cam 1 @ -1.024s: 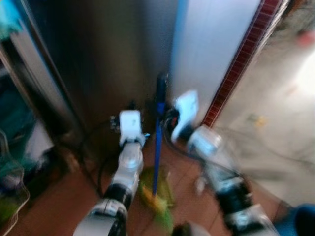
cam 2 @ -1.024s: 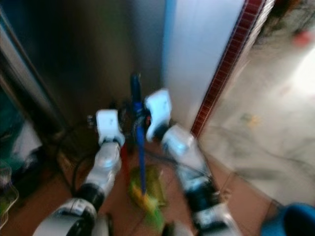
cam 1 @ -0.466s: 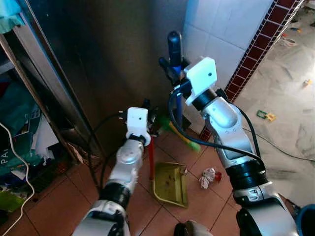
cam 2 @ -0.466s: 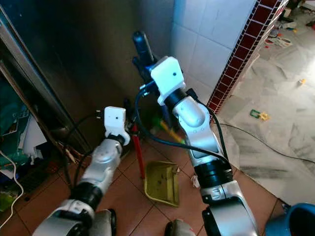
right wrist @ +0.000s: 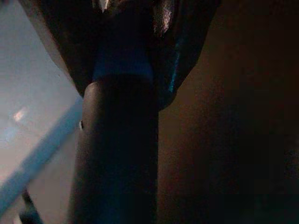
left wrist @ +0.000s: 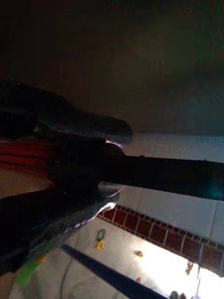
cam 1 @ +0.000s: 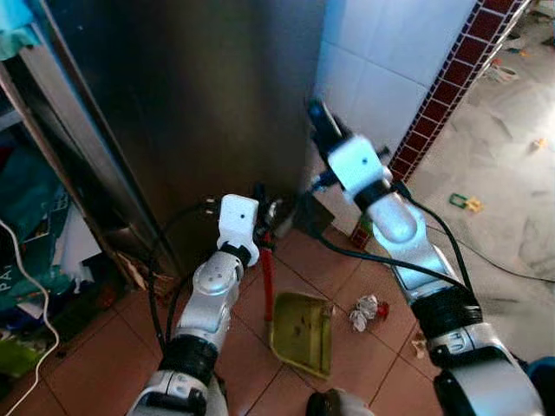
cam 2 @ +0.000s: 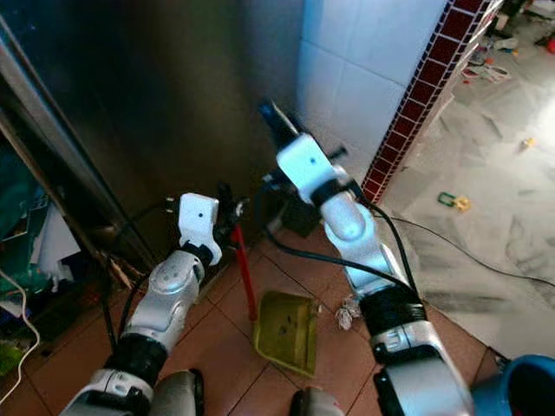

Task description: Sweep floor

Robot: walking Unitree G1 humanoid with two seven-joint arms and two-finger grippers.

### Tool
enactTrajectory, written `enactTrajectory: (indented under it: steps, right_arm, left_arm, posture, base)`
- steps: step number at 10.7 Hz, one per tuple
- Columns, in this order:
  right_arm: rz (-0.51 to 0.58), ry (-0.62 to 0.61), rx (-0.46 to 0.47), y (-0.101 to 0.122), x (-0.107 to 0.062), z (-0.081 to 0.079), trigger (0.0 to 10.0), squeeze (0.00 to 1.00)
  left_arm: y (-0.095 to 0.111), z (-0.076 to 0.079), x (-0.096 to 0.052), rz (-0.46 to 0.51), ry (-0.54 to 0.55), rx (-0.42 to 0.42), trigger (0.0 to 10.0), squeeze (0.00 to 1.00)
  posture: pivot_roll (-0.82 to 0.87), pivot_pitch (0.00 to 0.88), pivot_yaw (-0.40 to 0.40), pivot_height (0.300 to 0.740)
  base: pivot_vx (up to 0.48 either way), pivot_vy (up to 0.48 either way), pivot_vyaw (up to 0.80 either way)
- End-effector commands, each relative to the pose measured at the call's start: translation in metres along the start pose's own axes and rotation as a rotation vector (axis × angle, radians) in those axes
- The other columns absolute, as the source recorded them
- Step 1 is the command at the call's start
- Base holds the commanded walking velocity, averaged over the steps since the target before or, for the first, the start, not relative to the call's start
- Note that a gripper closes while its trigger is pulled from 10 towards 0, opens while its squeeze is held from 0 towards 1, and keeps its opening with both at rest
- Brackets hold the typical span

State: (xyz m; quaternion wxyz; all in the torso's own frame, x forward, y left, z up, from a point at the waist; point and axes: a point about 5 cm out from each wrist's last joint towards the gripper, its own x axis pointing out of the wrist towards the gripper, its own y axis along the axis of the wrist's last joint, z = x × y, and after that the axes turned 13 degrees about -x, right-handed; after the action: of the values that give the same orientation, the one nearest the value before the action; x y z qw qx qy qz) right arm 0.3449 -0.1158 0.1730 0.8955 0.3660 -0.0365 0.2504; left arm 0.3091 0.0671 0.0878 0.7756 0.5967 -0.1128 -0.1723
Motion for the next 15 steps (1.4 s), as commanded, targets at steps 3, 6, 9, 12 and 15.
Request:
enactTrajectory:
  steps: [3,6,9,12,15]
  right_arm:
    - [-0.135,-0.040,0.131,-0.023,-0.005,-0.007,10.0,0.00]
    - [-0.225,-0.045,0.322,-0.034,-0.007,-0.020,10.0,0.00]
    - [-0.215,-0.022,0.514,-0.025,0.003,-0.018,10.0,0.00]
    - [-0.075,0.144,0.637,0.007,0.019,-0.005,10.0,0.00]
    - [0.119,0.244,0.563,0.041,0.027,0.020,10.0,0.00]
  left_arm:
    - [-0.013,-0.002,-0.010,-0.097,-0.023,-0.008,10.0,0.00]
    - [-0.015,-0.001,-0.012,-0.129,-0.053,-0.028,10.0,0.00]
    - [-0.015,0.001,-0.011,-0.137,-0.057,-0.040,10.0,0.00]
    - [-0.017,0.004,-0.011,-0.147,-0.067,-0.040,10.0,0.00]
    - [-0.018,0.005,-0.010,-0.153,-0.076,-0.040,10.0,0.00]
  posture:
    - [0.03,0.085,-0.033,0.740]
    - [0.03,0.086,-0.029,0.740]
    - [0.02,0.087,-0.034,0.740]
    - [0.01,0.085,-0.032,0.740]
    - [0.01,0.084,-0.032,0.740]
  base:
    - [0.000,0.000,0.00]
    - [0.000,0.000,0.00]
    - [0.000,0.000,0.00]
    - [0.000,0.000,0.00]
    - [0.000,0.000,0.00]
